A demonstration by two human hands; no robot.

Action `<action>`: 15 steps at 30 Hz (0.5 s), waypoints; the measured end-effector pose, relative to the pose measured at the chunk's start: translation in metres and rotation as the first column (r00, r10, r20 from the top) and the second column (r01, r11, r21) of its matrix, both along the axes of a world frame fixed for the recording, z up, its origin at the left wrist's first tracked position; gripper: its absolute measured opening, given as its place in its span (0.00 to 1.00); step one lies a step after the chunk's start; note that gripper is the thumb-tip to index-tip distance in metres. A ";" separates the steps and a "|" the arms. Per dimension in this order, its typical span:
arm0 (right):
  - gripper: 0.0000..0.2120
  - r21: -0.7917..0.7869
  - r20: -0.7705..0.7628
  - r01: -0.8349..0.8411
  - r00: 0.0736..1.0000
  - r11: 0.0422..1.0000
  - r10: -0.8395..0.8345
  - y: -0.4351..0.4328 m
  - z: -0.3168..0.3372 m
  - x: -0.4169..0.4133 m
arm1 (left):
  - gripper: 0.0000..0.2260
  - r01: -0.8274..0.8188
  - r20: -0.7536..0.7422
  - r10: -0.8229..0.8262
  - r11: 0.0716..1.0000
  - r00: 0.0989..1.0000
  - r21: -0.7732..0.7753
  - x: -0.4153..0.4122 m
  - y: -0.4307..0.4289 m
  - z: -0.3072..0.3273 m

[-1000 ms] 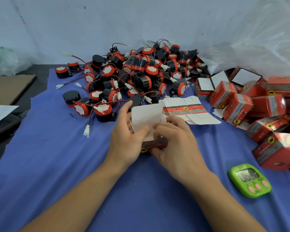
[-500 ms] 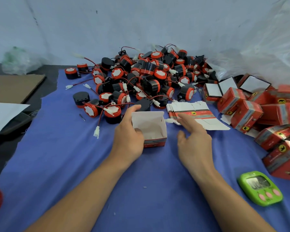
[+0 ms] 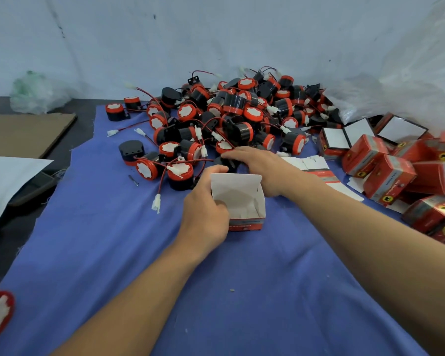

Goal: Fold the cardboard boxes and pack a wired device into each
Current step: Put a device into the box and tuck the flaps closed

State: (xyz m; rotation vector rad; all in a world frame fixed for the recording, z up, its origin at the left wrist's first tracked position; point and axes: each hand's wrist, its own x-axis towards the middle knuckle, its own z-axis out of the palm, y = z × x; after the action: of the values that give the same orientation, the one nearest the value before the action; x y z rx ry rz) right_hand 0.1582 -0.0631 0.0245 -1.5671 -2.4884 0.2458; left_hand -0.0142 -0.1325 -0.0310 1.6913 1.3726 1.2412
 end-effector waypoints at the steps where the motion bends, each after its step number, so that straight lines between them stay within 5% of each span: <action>1: 0.25 0.023 -0.015 0.030 0.999 0.999 -0.030 0.001 -0.003 0.000 | 0.31 -0.001 -0.001 0.001 1.000 1.000 -0.001 0.000 0.000 0.000; 4: 0.14 0.030 -0.137 0.103 0.986 0.994 -0.098 -0.004 -0.015 0.004 | 0.31 -0.001 -0.003 0.001 1.000 1.000 0.006 0.001 -0.002 0.003; 8: 0.14 0.004 -0.367 0.241 0.903 0.971 -0.222 -0.022 -0.026 0.012 | 0.32 0.014 -0.005 -0.014 1.000 1.000 -0.009 -0.001 -0.006 0.004; 11: 0.15 0.043 -0.701 0.427 0.657 0.903 -0.277 -0.050 -0.012 0.018 | 0.30 0.026 -0.016 -0.026 0.999 1.000 -0.020 -0.002 -0.004 0.002; 15: 0.19 0.058 -0.969 0.503 0.235 0.862 -0.071 -0.112 0.007 0.022 | 0.27 0.062 -0.040 -0.064 0.997 0.997 -0.041 -0.001 -0.004 0.003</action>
State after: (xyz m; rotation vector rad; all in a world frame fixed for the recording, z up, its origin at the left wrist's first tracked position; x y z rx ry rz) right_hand 0.1805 -0.1753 0.0315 -1.1122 -1.1252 0.4565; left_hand -0.0155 -0.1361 -0.0282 1.7284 1.3484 1.1426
